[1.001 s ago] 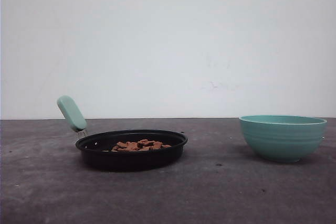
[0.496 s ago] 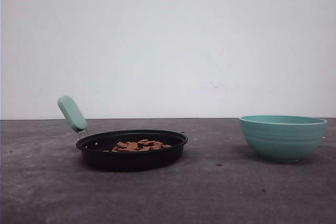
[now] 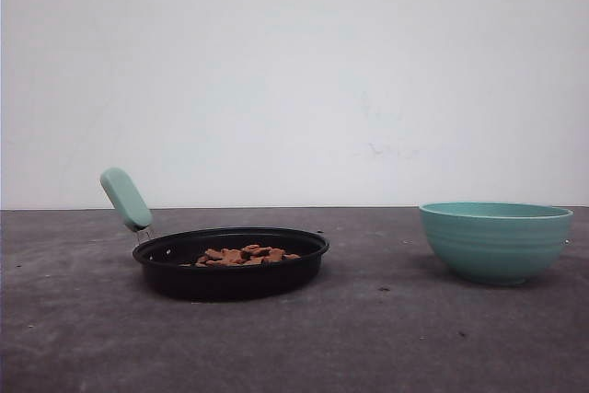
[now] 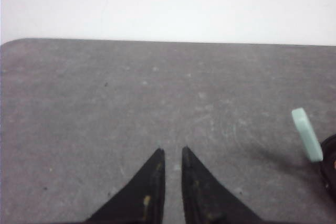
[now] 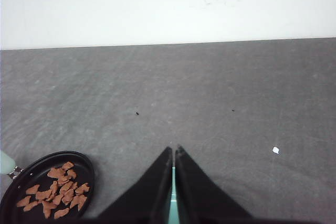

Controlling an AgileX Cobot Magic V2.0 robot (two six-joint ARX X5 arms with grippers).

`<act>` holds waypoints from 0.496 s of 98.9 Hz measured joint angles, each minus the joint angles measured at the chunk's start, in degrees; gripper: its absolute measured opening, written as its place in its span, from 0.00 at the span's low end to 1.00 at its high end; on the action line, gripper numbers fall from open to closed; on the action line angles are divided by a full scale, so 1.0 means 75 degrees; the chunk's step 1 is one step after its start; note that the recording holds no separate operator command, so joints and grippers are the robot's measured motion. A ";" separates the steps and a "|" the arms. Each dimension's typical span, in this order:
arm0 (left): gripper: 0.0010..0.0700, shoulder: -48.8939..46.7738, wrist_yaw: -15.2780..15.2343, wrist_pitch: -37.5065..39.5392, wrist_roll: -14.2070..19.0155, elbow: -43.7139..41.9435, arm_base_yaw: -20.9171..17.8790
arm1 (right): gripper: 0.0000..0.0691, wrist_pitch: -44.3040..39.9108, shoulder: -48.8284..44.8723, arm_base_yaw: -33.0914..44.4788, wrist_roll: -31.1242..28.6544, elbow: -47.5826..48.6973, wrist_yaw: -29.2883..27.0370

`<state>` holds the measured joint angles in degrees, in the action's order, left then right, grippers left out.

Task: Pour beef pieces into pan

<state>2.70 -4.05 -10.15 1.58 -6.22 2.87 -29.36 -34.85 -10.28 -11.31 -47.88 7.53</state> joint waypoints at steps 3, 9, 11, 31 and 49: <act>0.03 -0.0067 -0.0009 0.0000 0.0006 0.0050 0.0000 | 0.00 0.0000 0.0000 0.0000 0.0000 0.0000 0.0000; 0.03 -0.0216 -0.0015 0.0012 0.0020 0.0157 0.0000 | 0.00 0.0000 0.0000 0.0000 0.0000 0.0000 0.0000; 0.03 -0.0268 -0.0015 0.0015 0.0020 0.0201 0.0000 | 0.00 0.0000 0.0000 0.0000 0.0000 0.0000 0.0000; 0.03 -0.0326 -0.0012 0.0035 0.0023 0.0557 0.0000 | 0.00 0.0000 0.0000 0.0000 0.0000 0.0000 0.0000; 0.03 -0.0326 -0.0012 0.0017 0.0023 0.0571 0.0000 | 0.00 0.0000 0.0000 0.0000 0.0000 0.0000 0.0000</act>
<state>0.25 -4.14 -10.02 1.76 -1.93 2.87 -29.36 -34.85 -10.28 -11.31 -47.88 7.53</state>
